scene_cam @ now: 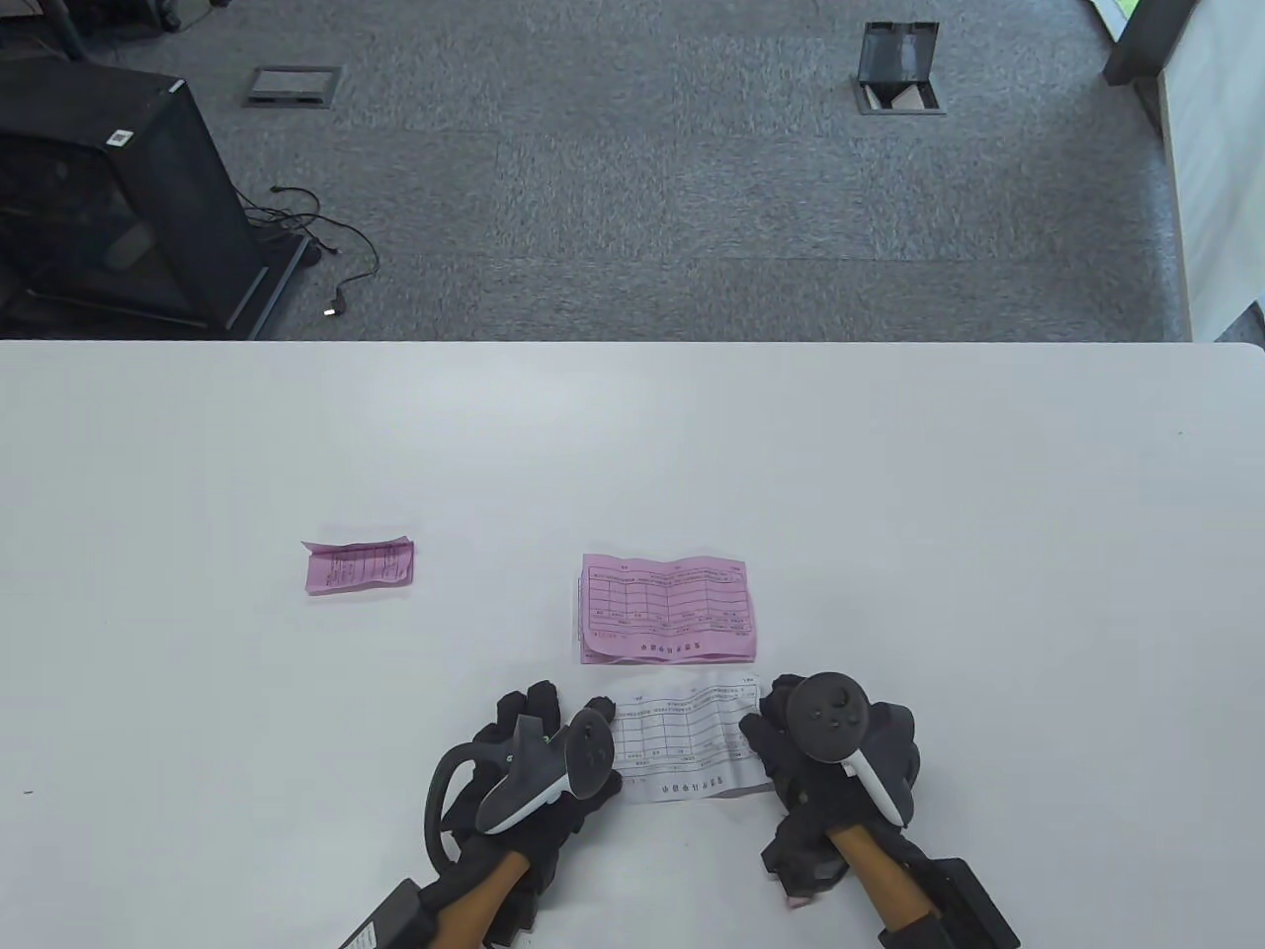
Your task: Unfold folded invoices and stack
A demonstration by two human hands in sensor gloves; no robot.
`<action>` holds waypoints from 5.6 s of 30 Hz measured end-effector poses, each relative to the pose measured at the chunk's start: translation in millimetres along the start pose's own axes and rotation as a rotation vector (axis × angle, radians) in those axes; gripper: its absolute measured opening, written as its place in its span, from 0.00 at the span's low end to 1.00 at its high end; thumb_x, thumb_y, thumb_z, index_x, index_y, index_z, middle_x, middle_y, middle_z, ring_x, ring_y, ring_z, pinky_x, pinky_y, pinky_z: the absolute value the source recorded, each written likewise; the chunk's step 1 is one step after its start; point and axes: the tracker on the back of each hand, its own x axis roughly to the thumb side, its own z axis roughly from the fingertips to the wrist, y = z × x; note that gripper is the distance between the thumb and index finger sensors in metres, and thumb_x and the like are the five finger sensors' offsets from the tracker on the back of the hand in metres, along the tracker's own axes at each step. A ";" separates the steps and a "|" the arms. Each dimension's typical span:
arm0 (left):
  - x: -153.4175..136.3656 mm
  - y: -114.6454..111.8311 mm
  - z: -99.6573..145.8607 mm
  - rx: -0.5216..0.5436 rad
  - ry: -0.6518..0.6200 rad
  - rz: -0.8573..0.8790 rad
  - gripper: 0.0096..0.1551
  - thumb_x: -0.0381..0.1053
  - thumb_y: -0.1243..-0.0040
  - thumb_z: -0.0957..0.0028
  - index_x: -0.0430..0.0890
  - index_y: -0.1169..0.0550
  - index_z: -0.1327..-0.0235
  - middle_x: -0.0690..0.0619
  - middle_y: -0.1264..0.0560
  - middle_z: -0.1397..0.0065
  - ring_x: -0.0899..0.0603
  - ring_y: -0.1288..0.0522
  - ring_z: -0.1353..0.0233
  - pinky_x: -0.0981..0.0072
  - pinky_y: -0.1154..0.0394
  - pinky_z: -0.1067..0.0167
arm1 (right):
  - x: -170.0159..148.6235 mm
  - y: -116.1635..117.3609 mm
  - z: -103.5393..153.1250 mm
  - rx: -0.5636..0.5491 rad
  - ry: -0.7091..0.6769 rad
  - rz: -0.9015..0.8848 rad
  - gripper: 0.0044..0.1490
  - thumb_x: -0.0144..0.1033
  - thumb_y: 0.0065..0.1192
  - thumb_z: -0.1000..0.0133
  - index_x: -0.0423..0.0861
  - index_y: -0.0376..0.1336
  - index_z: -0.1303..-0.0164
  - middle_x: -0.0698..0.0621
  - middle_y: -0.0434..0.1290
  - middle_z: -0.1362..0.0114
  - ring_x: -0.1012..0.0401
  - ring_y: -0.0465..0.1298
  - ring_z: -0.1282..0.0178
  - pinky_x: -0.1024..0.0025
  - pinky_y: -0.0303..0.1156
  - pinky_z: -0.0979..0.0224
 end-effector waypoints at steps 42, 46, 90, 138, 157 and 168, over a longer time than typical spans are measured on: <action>-69.1 24.1 13.9 0.454 -0.196 1.169 0.21 0.53 0.29 0.50 0.50 0.17 0.45 0.49 0.13 0.48 0.43 0.17 0.48 0.60 0.21 0.53 | 18.6 -60.4 12.9 -0.258 -0.324 -0.434 0.22 0.45 0.59 0.46 0.48 0.65 0.46 0.46 0.73 0.36 0.48 0.73 0.37 0.41 0.62 0.28; -64.1 26.8 12.0 0.456 -0.161 1.115 0.21 0.52 0.28 0.51 0.49 0.16 0.45 0.49 0.12 0.50 0.44 0.16 0.50 0.61 0.20 0.55 | 10.7 -51.9 5.9 -0.256 -0.253 -0.383 0.22 0.45 0.58 0.46 0.47 0.65 0.46 0.46 0.73 0.36 0.48 0.73 0.37 0.41 0.62 0.28; -20.5 53.2 -115.2 0.173 0.334 0.395 0.39 0.54 0.25 0.54 0.47 0.27 0.28 0.50 0.15 0.53 0.46 0.19 0.54 0.61 0.22 0.54 | 38.8 7.3 -114.8 -0.067 0.200 0.576 0.21 0.47 0.60 0.47 0.53 0.66 0.45 0.47 0.67 0.29 0.43 0.68 0.30 0.37 0.57 0.27; -201.3 79.4 -121.4 0.259 0.674 -0.060 0.36 0.59 0.35 0.48 0.68 0.34 0.25 0.55 0.46 0.09 0.31 0.54 0.12 0.28 0.51 0.21 | -34.0 -43.4 -19.4 -0.155 -0.021 0.305 0.39 0.56 0.54 0.47 0.49 0.54 0.28 0.37 0.55 0.20 0.36 0.56 0.22 0.31 0.52 0.26; -149.5 123.8 -46.2 0.646 0.307 0.296 0.22 0.55 0.34 0.49 0.56 0.18 0.41 0.52 0.13 0.41 0.41 0.18 0.37 0.39 0.28 0.33 | -15.7 -40.5 -13.1 -0.117 -0.094 0.141 0.40 0.57 0.53 0.47 0.50 0.54 0.27 0.38 0.57 0.21 0.37 0.57 0.22 0.31 0.52 0.26; -59.7 106.6 -1.6 0.582 0.028 0.610 0.22 0.54 0.32 0.49 0.52 0.17 0.43 0.52 0.11 0.46 0.43 0.16 0.42 0.42 0.26 0.36 | 15.9 -31.4 -9.8 0.054 -0.199 -0.182 0.53 0.64 0.52 0.50 0.46 0.46 0.20 0.36 0.54 0.19 0.35 0.54 0.21 0.29 0.50 0.26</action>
